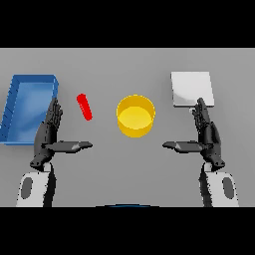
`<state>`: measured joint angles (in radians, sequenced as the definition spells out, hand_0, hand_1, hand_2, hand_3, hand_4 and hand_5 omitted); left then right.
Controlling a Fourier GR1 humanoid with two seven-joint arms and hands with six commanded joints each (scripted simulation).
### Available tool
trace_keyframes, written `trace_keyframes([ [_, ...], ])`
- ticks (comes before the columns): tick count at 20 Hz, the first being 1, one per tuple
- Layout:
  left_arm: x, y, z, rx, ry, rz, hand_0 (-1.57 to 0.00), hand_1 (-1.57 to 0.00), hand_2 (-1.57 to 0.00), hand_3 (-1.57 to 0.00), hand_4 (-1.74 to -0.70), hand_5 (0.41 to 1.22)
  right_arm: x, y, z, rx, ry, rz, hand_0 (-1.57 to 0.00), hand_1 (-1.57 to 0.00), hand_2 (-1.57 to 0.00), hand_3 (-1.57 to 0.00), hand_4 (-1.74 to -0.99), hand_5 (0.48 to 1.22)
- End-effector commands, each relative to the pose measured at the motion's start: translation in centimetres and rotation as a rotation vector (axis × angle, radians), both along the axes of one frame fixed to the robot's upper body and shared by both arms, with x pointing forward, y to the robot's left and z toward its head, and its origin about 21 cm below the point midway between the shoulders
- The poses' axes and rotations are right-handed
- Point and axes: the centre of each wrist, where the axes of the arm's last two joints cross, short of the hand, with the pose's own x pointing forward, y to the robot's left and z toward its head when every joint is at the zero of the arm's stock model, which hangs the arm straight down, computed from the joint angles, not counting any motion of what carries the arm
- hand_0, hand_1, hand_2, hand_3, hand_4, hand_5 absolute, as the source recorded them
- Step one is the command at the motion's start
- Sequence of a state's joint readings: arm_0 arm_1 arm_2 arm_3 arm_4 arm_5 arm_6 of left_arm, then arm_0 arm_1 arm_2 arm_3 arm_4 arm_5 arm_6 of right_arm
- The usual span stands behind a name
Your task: Pick up the red beaker and tilt it to pour out 1 green nut into yellow bowl. Pick up the yellow bowl and place it on the metallic measuring scale.
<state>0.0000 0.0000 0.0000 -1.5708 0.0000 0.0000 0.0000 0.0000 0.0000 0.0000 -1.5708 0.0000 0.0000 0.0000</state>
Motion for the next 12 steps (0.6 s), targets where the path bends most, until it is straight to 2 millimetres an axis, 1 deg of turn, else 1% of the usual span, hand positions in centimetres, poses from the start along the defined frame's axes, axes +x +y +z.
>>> trace_keyframes([
  [1, -0.1, 0.0, 0.0, -0.001, -0.002, 0.000, 0.00, 0.00, 0.00, 0.00, -1.14, 0.660, 0.0, 0.0, 0.0, 0.001, 0.000, -0.001, 0.00, 0.00, 0.00, 0.00, -1.071, 0.578],
  [6, -1.2, -0.2, -0.1, -0.001, -0.014, -0.005, 0.00, 0.00, 0.00, 0.00, -1.14, 0.660, 0.1, 0.4, -0.2, -0.003, 0.010, 0.003, 0.00, 0.00, 0.00, 0.00, -1.071, 0.578],
  [7, -2.5, -0.3, 0.4, 0.076, -0.057, -0.044, 0.00, 0.00, 0.00, 0.00, -1.14, 0.660, -0.6, -0.1, 0.4, -0.159, -0.085, 0.010, 0.00, 0.00, 0.00, 0.00, -1.071, 0.578],
  [8, -3.5, -0.4, 1.0, 0.126, -0.078, -0.066, 0.00, 0.00, 0.00, 0.00, -1.14, 0.660, -1.3, 0.1, 0.6, -0.243, -0.129, 0.022, 0.00, 0.00, 0.00, 0.00, -1.072, 0.577],
  [9, -4.1, -0.5, 1.6, 0.153, -0.088, -0.079, 0.00, 0.00, 0.00, 0.00, -1.14, 0.660, -1.9, 0.4, 0.8, -0.296, -0.155, 0.029, 0.00, 0.00, 0.00, 0.00, -1.066, 0.576],
  [10, -4.4, -0.9, 1.9, 0.171, -0.072, -0.087, 0.00, 0.00, 0.00, 0.00, -1.14, 0.662, -2.0, 0.6, 1.1, -0.327, -0.160, 0.029, 0.00, 0.00, 0.00, 0.00, -1.064, 0.577],
  [11, -4.7, -1.0, 2.0, 0.184, -0.057, -0.094, 0.00, 0.00, 0.00, 0.00, -1.14, 0.660, -2.0, 1.1, 1.2, -0.336, -0.159, 0.036, 0.00, 0.00, 0.00, 0.00, -1.071, 0.581],
  [12, -4.5, -0.9, 2.3, 0.194, -0.041, -0.094, 0.00, 0.00, 0.00, 0.00, -1.14, 0.657, -2.1, 0.9, 1.4, -0.341, -0.160, 0.035, 0.00, 0.00, 0.00, 0.00, -1.084, 0.585],
])
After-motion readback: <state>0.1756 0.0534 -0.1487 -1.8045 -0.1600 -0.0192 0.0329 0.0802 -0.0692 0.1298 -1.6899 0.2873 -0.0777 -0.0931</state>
